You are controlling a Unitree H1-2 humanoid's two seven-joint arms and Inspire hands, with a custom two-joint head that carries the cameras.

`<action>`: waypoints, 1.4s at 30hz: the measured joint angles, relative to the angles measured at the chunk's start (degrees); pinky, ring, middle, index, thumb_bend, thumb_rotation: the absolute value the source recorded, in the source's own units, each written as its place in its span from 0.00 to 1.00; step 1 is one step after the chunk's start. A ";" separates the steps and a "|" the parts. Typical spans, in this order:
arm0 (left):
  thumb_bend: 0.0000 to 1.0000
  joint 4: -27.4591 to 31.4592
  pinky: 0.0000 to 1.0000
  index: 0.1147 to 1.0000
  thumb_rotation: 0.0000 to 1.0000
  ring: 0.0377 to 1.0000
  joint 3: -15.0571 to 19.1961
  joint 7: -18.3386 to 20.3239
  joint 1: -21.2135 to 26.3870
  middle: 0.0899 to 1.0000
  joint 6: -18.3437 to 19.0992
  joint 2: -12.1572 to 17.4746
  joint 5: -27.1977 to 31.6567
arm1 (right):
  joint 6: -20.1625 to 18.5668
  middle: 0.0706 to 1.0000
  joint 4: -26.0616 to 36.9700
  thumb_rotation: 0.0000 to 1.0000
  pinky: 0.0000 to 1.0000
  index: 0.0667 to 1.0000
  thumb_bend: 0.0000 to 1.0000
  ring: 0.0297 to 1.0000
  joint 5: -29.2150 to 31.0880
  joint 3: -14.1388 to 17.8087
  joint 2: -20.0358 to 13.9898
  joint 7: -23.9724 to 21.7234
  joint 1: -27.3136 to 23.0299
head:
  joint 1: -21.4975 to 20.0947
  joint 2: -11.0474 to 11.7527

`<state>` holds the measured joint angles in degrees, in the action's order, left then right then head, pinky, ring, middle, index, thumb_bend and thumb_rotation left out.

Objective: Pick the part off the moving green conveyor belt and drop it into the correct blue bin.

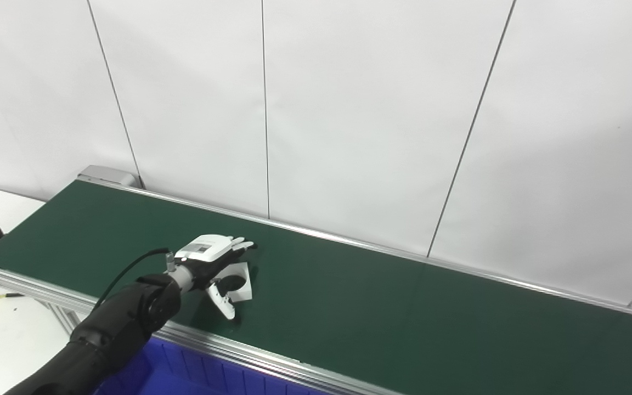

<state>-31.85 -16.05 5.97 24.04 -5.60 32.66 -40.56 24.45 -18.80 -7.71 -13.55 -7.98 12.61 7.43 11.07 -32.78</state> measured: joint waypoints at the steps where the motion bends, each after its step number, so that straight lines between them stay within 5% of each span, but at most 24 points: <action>1: 0.97 -0.58 0.85 0.81 0.07 0.95 0.04 0.00 0.29 0.90 -0.28 -0.10 0.96 | 0.00 0.74 0.26 0.00 0.61 0.77 0.70 0.69 0.02 0.08 0.00 -0.05 0.11 | 0.00 -0.17; 4: 0.96 -1.16 0.71 0.69 0.02 0.80 0.66 0.10 0.52 0.79 -0.54 -0.42 3.26 | 0.00 0.73 1.23 0.00 0.61 0.76 0.70 0.68 -0.01 0.20 -0.02 -0.04 0.61 | 0.26 -0.70; 6: 0.90 -2.23 0.57 0.56 0.00 0.60 2.45 -0.07 0.43 0.60 -0.98 -0.92 5.76 | 0.00 0.72 1.38 0.00 0.60 0.76 0.69 0.68 -0.04 0.24 0.00 0.18 0.80 | 0.09 -0.70; 7: 0.90 -3.15 0.57 0.56 0.00 0.60 3.61 -0.80 0.31 0.60 -1.61 -1.25 7.02 | 0.00 0.72 1.45 0.00 0.60 0.76 0.69 0.68 -0.03 0.26 -0.01 0.26 0.87 | 0.09 -0.70; 8: 0.67 -4.13 0.52 0.51 0.00 0.49 5.16 -2.29 -0.01 0.50 -2.93 -1.74 8.56 | 0.00 0.72 1.51 0.00 0.60 0.76 0.69 0.67 -0.03 0.27 -0.03 0.31 0.91 | 0.26 -0.79; 11: 0.52 -8.03 0.44 0.50 0.00 0.40 7.90 -6.74 -0.53 0.42 -7.06 -3.62 12.26 | 0.00 0.72 1.51 0.00 0.59 0.75 0.69 0.67 0.02 0.27 -0.20 0.65 0.95 | 0.35 -1.05; 20: 0.50 -8.92 0.52 0.41 0.00 0.46 7.89 -10.97 -0.87 0.42 -9.47 -5.71 13.24 | 0.00 0.71 1.60 0.00 0.58 0.75 0.70 0.66 -0.92 0.02 -0.38 1.68 0.92 | 0.44 -1.67; 23: 0.50 -8.89 0.41 0.43 0.00 0.43 8.06 -11.94 -1.19 0.42 -10.01 -6.15 13.42 | 0.00 0.71 1.71 0.00 0.59 0.75 0.69 0.66 -0.85 0.06 -0.36 1.71 0.91 | 0.61 -1.76; 30: 0.50 -8.58 0.39 0.44 0.00 0.41 9.67 -13.73 -2.55 0.42 -11.20 -7.65 15.26 | 0.00 0.72 1.67 0.00 0.60 0.75 0.69 0.67 -0.56 0.06 -0.30 1.78 0.87 | 0.79 -1.67; 36: 0.50 0.85 0.36 0.44 0.00 0.41 12.21 -13.25 -6.74 0.42 -11.87 -8.05 19.39 | 0.00 0.72 1.62 0.00 0.59 0.75 0.69 0.67 -0.45 0.08 -0.29 2.17 0.75 | 0.62 -1.41; 42: 0.50 14.10 0.37 0.44 0.00 0.41 14.21 -8.01 -10.65 0.42 -14.07 -8.08 27.58 | 0.00 0.71 1.62 0.00 0.59 0.74 0.69 0.67 -0.58 -0.12 -0.25 2.54 0.67 | -1.05 -1.49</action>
<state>-17.76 -1.84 -2.04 13.39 -19.66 24.58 -12.97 24.45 -17.18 -8.30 -13.67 -8.23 15.16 8.09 10.02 -34.28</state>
